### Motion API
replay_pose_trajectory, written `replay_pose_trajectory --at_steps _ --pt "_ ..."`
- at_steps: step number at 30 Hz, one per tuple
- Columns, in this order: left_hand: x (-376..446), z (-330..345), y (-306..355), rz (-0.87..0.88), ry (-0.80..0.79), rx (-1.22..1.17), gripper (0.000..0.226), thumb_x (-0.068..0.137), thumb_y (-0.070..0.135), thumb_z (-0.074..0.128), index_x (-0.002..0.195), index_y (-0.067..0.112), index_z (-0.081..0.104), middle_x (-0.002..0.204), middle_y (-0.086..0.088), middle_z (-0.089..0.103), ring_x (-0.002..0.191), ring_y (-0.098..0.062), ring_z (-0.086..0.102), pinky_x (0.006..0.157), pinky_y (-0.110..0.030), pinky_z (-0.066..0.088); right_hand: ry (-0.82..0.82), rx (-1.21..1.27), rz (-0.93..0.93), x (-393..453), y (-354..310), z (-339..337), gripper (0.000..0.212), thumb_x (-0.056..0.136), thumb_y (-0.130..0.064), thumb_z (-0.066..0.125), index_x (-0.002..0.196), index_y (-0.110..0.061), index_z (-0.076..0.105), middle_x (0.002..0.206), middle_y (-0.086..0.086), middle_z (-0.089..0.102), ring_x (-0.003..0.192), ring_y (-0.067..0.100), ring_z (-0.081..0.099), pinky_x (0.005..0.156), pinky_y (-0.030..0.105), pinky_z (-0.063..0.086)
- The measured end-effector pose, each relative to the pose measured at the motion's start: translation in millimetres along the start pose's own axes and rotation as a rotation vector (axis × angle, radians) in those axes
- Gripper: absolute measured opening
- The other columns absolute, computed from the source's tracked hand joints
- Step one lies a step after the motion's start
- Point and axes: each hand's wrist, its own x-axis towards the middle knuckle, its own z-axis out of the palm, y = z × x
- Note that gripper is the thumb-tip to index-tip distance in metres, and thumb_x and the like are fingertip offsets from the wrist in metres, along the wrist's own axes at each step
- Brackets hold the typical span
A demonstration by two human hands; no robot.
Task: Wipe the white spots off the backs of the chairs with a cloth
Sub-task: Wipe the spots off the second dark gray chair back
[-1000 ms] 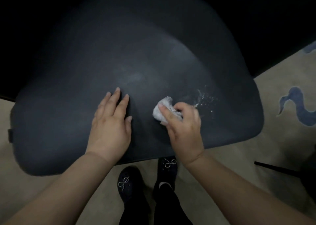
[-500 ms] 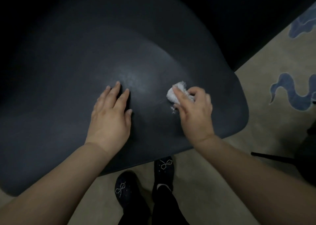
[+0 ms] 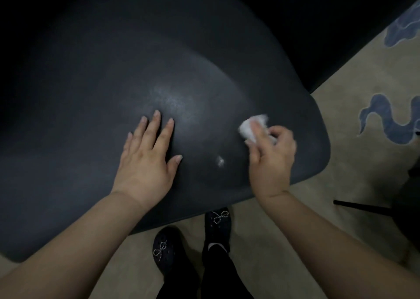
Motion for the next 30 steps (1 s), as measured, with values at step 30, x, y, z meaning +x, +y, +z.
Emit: replay_pose_trajectory --at_steps 30 --pt "-37.0 -7.4 -46.9 -0.106 0.11 -0.134 0.052 0.096 0.029 0.047 0.147 0.027 0.034 0.16 -0.001 0.012 0.147 -0.021 0.004 0.118 -0.042 0.014 0.094 0.041 0.211 -12.8 -68.3 36.7 0.049 0.085 -0.014 0.066 0.131 -0.029 0.059 0.113 0.014 0.05 0.094 0.032 0.046 0.085 0.044 0.042"
